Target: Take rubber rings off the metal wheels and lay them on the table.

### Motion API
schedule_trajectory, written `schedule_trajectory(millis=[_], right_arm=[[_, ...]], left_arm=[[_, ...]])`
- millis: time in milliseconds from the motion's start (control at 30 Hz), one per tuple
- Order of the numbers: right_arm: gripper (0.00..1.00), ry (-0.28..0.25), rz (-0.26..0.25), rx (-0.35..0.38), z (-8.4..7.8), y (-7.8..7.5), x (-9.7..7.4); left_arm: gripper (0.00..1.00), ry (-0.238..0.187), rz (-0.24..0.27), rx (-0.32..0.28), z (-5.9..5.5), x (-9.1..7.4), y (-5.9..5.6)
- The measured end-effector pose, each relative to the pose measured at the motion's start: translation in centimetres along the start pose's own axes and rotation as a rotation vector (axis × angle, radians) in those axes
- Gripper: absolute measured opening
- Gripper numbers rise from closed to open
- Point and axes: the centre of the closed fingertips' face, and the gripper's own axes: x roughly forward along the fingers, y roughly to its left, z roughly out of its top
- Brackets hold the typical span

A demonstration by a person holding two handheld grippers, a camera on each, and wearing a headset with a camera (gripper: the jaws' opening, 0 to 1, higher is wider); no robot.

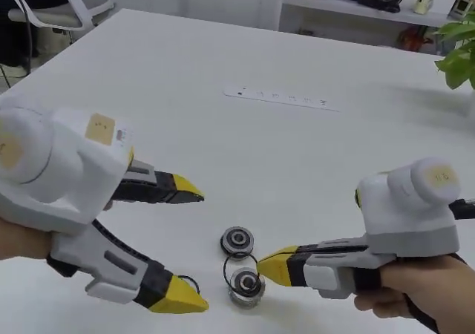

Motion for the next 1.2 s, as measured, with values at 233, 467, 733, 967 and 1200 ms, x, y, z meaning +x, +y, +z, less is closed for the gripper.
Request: schedule_trajectory(millis=[233,467,733,967,1200], right_arm=[[0.00,-0.036,-0.002,0.018,0.7,-0.1,-0.4],[0.00,-0.083,-0.005,0.041,1.7,-0.2,-1.0],[0.00,-0.115,-0.008,0.055,2.3,-0.3,-1.4],[0.00,-0.137,-0.010,0.060,2.9,-0.3,-1.7],[0.00,-0.138,-0.007,0.053,3.0,0.1,-1.7]], left_arm=[[0.78,0.007,0.063,-0.016,-0.9,-2.2,0.4],[0.80,-0.013,0.127,-0.063,-1.7,-4.0,0.4],[0.81,-0.066,0.160,-0.171,-2.5,-4.7,-0.3],[0.82,-0.084,0.184,-0.211,-3.0,-5.1,-0.7],[0.83,-0.075,0.182,-0.232,-3.6,-5.1,-1.7]])
